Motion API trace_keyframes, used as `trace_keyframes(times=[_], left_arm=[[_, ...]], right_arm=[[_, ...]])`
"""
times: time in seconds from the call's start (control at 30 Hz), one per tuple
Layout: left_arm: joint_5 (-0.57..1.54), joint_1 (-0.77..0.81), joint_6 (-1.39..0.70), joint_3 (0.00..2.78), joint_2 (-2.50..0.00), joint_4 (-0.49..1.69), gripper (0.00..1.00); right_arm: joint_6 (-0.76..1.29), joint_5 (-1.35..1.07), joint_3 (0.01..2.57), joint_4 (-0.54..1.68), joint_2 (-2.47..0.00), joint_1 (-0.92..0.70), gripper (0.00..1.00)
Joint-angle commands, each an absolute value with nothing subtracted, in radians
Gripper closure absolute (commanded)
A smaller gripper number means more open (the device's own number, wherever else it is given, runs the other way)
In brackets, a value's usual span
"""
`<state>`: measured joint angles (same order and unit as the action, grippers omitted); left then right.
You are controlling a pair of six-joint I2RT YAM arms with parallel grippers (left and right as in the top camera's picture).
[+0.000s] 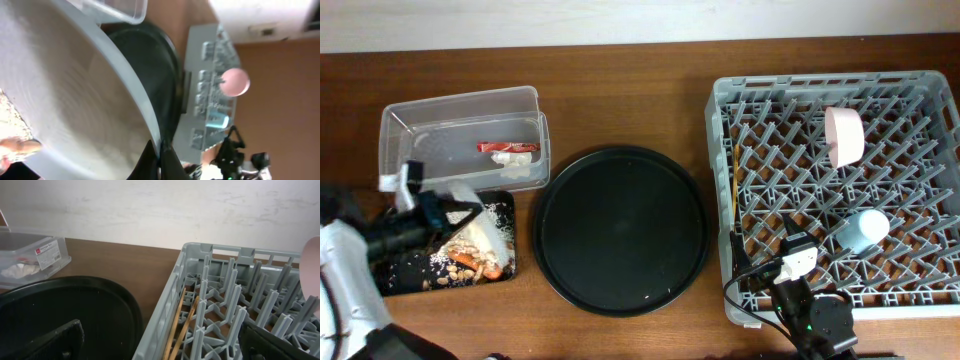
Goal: Sort waste into correct bins and load items into the dishwasher rack
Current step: 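Lift the plate left and tip the rice scraps onto the black tray, then carry the empty plate right and stand it upright in the rack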
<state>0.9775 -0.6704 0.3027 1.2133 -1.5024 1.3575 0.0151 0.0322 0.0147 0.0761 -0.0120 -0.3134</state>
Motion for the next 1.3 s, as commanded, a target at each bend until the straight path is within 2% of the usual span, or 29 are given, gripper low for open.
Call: trace_keyframes(times=[0.0,0.3,0.57,0.73,0.83,0.93,1.03,1.1,1.2,1.27], left_arm=[[1.096,-0.794,0.422,1.21,-1.471,1.405,1.0],[1.254,-0.954,0.808,1.21,-1.451,1.633,1.0],[1.258,-0.92,0.826,1.21,-1.451,1.643,1.0],[1.243,-0.642,0.82,1.211,-1.451,1.583,1.0],[1.241,-0.439,0.689,1.211,-1.451,1.444,1.0],[1.145,-0.204,0.366,1.211,-1.451,1.166,1.0],[0.89,0.012,0.067,1.211,-1.451,0.927,1.0],[0.822,0.125,-0.019,1.211,-1.451,0.797,1.0],[0.813,0.319,-0.169,1.213,-1.451,0.436,1.0],[0.807,0.37,-0.279,1.213,-1.454,0.249,1.0]], right_arm=[[0.015,0.034,0.006,0.077,-0.005,-0.307,0.02],[0.015,0.034,0.006,0.077,-0.005,-0.307,0.02],[0.015,0.034,0.006,0.078,-0.006,-0.307,0.02],[0.015,0.034,0.006,0.078,-0.006,-0.307,0.02],[0.015,0.034,0.006,0.078,-0.006,-0.307,0.02],[0.015,0.034,0.006,0.078,-0.006,-0.307,0.02],[0.015,0.034,0.006,0.078,-0.006,-0.307,0.02],[0.015,0.034,0.006,0.078,-0.006,-0.307,0.02],[0.015,0.034,0.006,0.077,-0.006,-0.307,0.02],[0.015,0.034,0.006,0.078,-0.006,-0.307,0.02]])
